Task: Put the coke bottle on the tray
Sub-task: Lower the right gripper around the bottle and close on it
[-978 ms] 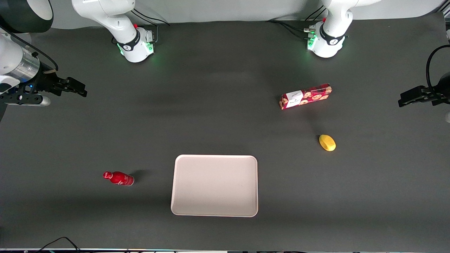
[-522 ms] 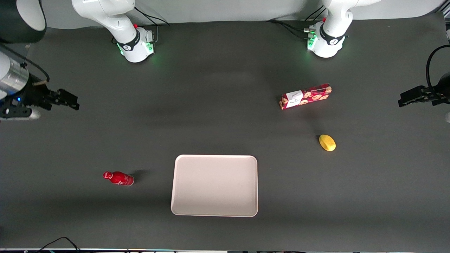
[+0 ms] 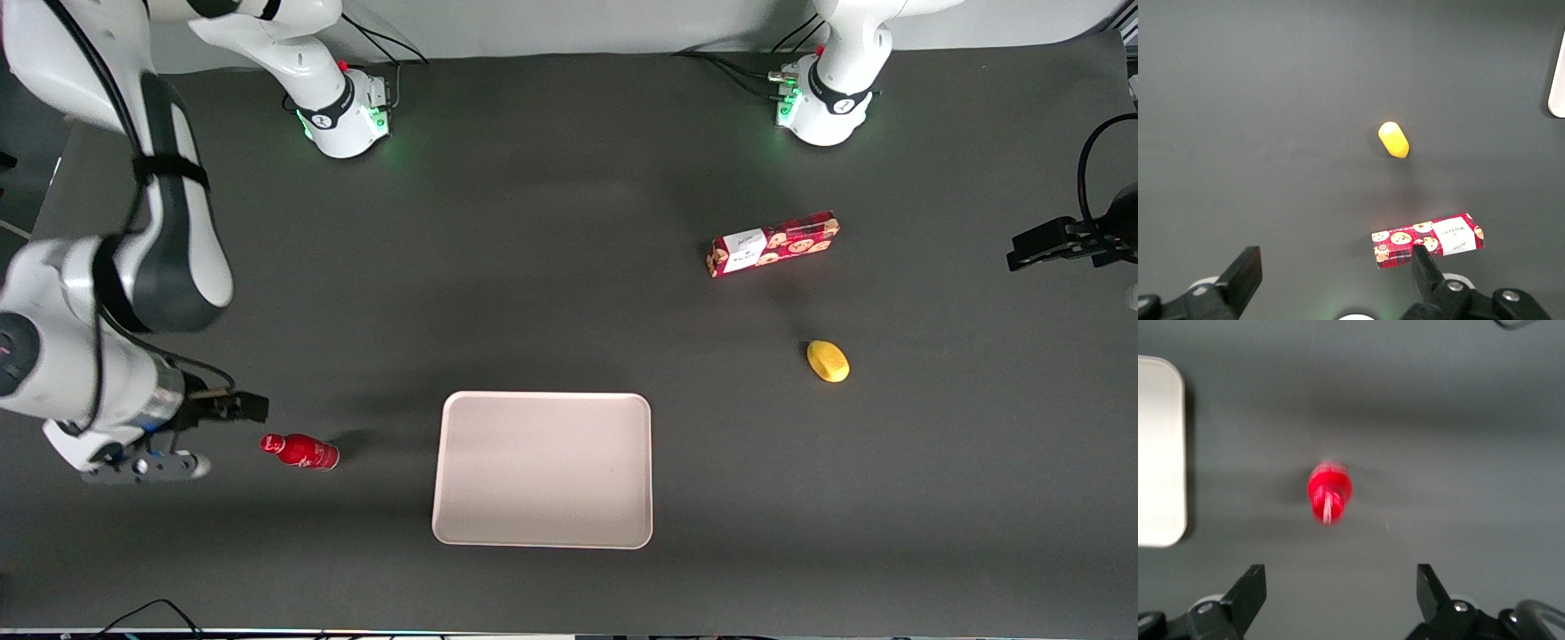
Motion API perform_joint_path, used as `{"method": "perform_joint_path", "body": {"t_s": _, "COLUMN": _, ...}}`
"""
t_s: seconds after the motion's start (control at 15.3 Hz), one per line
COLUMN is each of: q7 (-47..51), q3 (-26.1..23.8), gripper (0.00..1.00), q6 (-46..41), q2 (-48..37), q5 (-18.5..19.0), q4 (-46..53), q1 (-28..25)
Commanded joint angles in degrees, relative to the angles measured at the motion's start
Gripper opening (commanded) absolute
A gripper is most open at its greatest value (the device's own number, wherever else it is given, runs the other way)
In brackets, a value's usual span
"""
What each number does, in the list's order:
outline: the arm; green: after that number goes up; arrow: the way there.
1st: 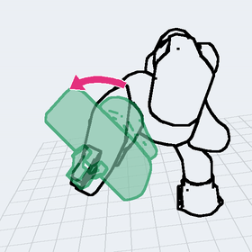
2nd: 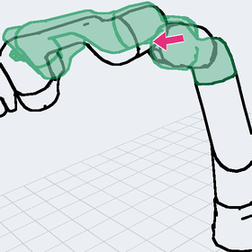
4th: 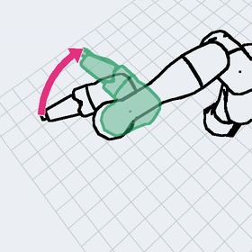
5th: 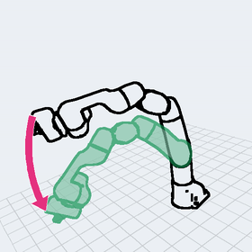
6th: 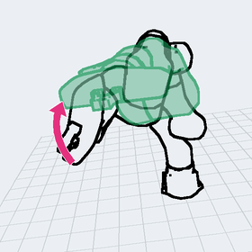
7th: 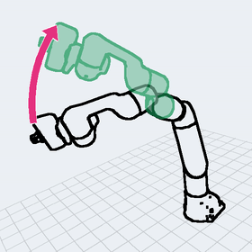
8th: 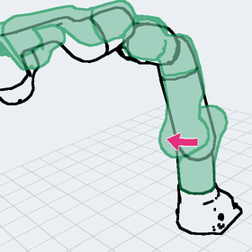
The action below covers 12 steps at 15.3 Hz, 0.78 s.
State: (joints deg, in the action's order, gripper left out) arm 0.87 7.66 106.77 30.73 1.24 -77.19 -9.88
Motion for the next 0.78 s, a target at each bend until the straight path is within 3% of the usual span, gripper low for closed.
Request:
{"method": "perform_joint_path", "body": {"t_s": 0.0, "q7": -0.5, "q3": 0.3, "gripper": 1.0, "q6": 5.0, "q2": 5.0, "q5": 0.1, "q4": 3.8, "q1": -0.1}}
{"method": "perform_joint_path", "body": {"t_s": 0.13, "q7": -0.3, "q3": 0.3, "gripper": 1.0, "q6": 6.5, "q2": 6.1, "q5": -0.3, "q4": 3.5, "q1": 0.0}}
{"method": "perform_joint_path", "body": {"t_s": 0.33, "q7": -0.3, "q3": 0.3, "gripper": 1.0, "q6": 7.9, "q2": 7.0, "q5": -5.7, "q4": 1.4, "q1": 0.1}}
{"method": "perform_joint_path", "body": {"t_s": 0.72, "q7": -0.3, "q3": 0.4, "gripper": 1.0, "q6": 10.0, "q2": 7.1, "q5": -5.7, "q4": -1.7, "q1": 0.2}}
